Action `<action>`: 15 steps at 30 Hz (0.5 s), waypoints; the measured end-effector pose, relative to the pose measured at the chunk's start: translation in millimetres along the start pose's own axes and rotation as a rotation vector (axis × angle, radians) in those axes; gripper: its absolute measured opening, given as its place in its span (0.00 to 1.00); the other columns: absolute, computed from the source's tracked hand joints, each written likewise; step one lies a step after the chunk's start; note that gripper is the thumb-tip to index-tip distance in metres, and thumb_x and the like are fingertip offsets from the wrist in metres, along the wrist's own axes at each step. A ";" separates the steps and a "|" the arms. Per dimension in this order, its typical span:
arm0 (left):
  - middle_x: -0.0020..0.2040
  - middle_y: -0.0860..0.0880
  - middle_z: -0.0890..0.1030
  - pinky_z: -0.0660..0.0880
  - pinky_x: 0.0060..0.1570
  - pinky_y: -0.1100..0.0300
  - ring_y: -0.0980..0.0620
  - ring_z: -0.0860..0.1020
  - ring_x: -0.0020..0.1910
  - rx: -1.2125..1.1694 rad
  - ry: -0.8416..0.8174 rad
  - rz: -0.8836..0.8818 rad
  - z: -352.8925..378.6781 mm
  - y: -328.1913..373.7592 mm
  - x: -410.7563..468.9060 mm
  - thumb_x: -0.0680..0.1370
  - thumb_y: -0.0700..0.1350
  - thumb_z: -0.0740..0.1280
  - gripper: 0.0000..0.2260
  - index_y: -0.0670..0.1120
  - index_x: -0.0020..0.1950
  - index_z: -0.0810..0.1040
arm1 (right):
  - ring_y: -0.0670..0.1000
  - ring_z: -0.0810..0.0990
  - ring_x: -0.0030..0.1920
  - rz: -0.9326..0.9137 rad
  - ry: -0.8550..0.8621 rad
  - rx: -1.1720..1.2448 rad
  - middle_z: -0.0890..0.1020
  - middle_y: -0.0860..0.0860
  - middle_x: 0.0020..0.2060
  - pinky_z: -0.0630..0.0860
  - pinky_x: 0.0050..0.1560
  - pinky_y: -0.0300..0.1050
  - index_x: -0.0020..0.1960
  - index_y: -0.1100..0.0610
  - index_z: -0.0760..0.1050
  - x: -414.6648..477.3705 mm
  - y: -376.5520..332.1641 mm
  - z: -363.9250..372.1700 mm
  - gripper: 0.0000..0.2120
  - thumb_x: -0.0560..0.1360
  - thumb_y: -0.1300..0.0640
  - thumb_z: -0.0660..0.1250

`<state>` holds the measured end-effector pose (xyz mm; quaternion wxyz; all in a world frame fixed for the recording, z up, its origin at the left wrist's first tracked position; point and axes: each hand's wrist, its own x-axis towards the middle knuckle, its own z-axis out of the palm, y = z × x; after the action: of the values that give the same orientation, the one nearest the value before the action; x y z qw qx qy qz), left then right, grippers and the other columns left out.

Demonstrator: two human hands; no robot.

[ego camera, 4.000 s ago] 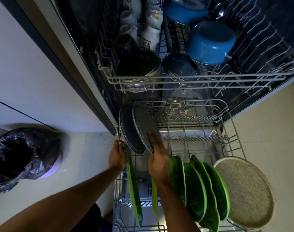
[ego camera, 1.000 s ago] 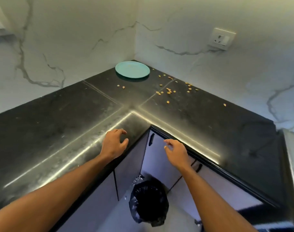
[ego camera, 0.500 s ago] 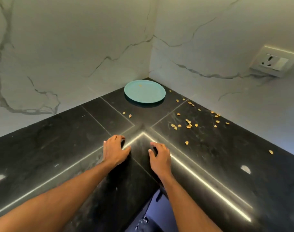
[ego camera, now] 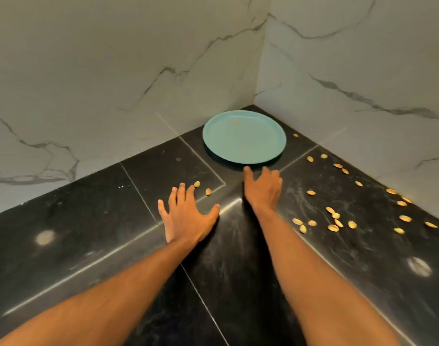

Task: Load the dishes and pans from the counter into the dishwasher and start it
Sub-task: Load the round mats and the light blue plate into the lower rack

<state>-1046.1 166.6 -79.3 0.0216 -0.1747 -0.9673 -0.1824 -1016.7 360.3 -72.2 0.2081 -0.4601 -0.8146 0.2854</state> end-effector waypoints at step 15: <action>0.81 0.54 0.47 0.41 0.75 0.39 0.52 0.44 0.80 0.037 -0.107 0.004 -1.1 7.1 -5.6 0.71 0.77 0.48 0.43 0.56 0.80 0.50 | 0.61 0.76 0.62 0.581 0.019 0.617 0.77 0.57 0.64 0.77 0.62 0.56 0.69 0.57 0.64 78.6 -23.8 -3.4 0.25 0.75 0.60 0.66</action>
<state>-1038.4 170.6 -76.5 -0.0267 -0.1855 -0.9700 -0.1548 -1068.2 419.7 -48.0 0.2546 -0.5893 -0.5253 0.5586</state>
